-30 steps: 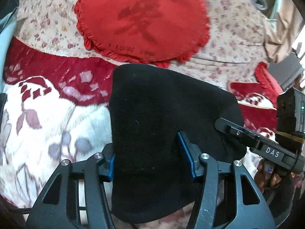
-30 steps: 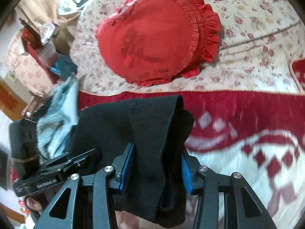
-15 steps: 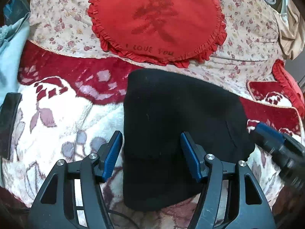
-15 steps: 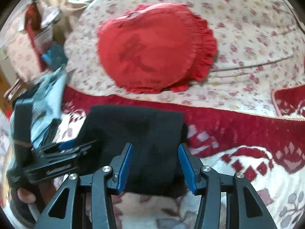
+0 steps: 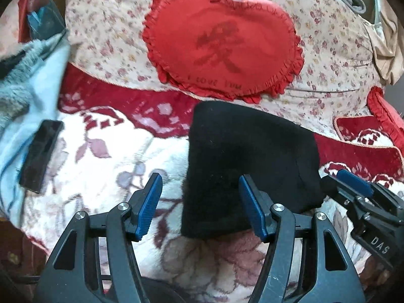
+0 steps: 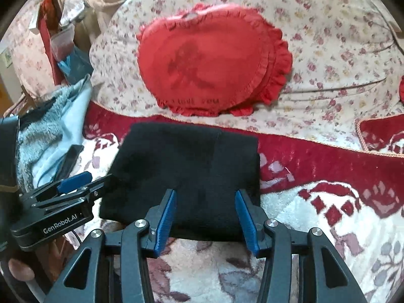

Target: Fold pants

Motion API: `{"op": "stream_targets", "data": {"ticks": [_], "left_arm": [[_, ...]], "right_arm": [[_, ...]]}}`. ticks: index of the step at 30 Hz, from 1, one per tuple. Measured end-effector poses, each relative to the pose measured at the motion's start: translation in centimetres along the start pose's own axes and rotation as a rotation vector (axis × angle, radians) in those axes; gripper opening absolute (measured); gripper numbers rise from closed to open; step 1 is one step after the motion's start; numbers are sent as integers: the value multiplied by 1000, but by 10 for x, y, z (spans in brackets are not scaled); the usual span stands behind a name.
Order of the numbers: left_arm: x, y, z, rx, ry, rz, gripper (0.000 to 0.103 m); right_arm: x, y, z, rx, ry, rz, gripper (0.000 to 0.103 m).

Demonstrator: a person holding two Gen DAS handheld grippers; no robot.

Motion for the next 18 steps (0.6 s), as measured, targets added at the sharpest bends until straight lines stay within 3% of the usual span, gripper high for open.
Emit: {"op": "stream_targets", "data": {"ticks": [8, 18], "left_arm": [[-41, 7, -9, 18, -92, 41, 63], [-67, 16, -20, 8, -122, 48, 63]], "right_arm": [[-26, 14, -3, 1, -45, 8, 47], [-40, 32, -10, -22, -45, 23, 47]]}}
Point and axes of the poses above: each gripper's, at about its wrist camera, not at the fingertips, and x roughly the way its jaws point, y to its left, z to its top, the point moved 3 cm from there along x, roughly the way its jaws point, and after that the axes turned 9 degrees about z, right-handed, at the moved point
